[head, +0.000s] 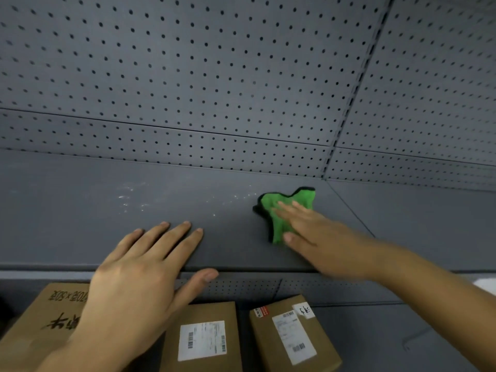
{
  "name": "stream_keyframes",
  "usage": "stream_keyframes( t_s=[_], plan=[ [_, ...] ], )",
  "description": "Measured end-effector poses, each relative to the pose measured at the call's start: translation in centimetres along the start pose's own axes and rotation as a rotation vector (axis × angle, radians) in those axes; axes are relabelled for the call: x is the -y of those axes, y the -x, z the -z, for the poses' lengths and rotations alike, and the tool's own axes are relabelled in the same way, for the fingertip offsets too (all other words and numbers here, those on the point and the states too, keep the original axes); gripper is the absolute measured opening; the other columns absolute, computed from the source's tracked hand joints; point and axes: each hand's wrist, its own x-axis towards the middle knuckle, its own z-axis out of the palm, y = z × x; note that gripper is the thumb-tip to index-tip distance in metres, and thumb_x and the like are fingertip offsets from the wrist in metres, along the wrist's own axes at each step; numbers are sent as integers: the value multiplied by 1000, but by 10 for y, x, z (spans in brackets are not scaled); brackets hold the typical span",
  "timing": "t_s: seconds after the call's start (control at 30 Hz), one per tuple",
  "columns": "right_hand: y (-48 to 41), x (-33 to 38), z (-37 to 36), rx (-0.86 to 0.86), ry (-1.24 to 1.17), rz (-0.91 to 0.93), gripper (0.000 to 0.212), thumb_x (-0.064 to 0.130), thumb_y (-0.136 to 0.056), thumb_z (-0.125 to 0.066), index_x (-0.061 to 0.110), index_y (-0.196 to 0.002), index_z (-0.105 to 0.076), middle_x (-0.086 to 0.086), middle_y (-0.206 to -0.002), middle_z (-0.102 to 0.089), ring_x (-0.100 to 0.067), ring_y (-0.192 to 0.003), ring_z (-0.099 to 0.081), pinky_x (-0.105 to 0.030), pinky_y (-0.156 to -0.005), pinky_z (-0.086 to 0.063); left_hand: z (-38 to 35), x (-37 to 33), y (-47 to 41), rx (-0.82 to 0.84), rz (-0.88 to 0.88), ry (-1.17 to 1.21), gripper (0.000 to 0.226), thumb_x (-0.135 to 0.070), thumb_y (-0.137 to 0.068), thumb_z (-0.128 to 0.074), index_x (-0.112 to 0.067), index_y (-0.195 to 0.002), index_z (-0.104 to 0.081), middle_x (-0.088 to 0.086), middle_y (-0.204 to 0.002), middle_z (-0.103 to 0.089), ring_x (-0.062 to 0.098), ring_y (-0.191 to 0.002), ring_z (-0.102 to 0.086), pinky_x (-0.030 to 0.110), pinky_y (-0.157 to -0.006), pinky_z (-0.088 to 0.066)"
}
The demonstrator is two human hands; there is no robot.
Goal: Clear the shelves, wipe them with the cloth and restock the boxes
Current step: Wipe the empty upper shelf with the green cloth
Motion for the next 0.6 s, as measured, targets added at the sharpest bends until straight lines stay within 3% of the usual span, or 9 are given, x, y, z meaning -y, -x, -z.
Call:
stream_keyframes(
  t_s=[0.17, 0.3, 0.4, 0.5, 0.6],
  plan=[
    [50, 9, -10, 42, 16, 48, 66, 68, -86, -1, 56, -150, 12, 46, -150, 27, 21, -136, 32, -10, -113, 15, -4, -1, 0, -22, -13, 12, 75, -70, -99, -20, -23, -136, -65, 0, -139, -63, 28, -127, -60, 49, -107, -43],
    [57, -10, -2, 34, -113, -54, 60, 65, -87, -13, 67, -144, 6, 58, -141, 20, 30, -132, 22, -5, -111, 10, -7, 1, -2, -38, -12, 18, 74, -71, -99, -21, -24, -136, -65, -1, -139, -62, 27, -128, -59, 45, -109, -36],
    [33, -47, 7, -18, -103, -164, 61, 56, -99, -21, 52, -155, 5, 42, -151, 18, 19, -141, 18, 0, -106, 10, -9, 1, -3, -46, -17, 10, 74, -71, -99, -21, -25, -136, -65, -1, -140, -62, 27, -128, -59, 44, -109, -33],
    [-11, -86, 14, -21, -66, -310, 61, 41, -109, -24, 24, -161, 3, 15, -164, 10, -1, -151, 9, -9, -108, 9, -10, -1, -2, -71, -8, 25, 73, -71, -99, -22, -24, -134, -67, -1, -139, -63, 27, -127, -60, 46, -108, -38],
    [-54, -102, 19, -57, -88, -346, 62, 40, -110, -25, 16, -162, -3, -1, -170, 4, -14, -156, 4, -19, -117, 3, -10, -1, -2, -85, -6, 25, 74, -70, -99, -22, -23, -132, -68, 0, -137, -64, 28, -126, -61, 47, -106, -40]
  ],
)
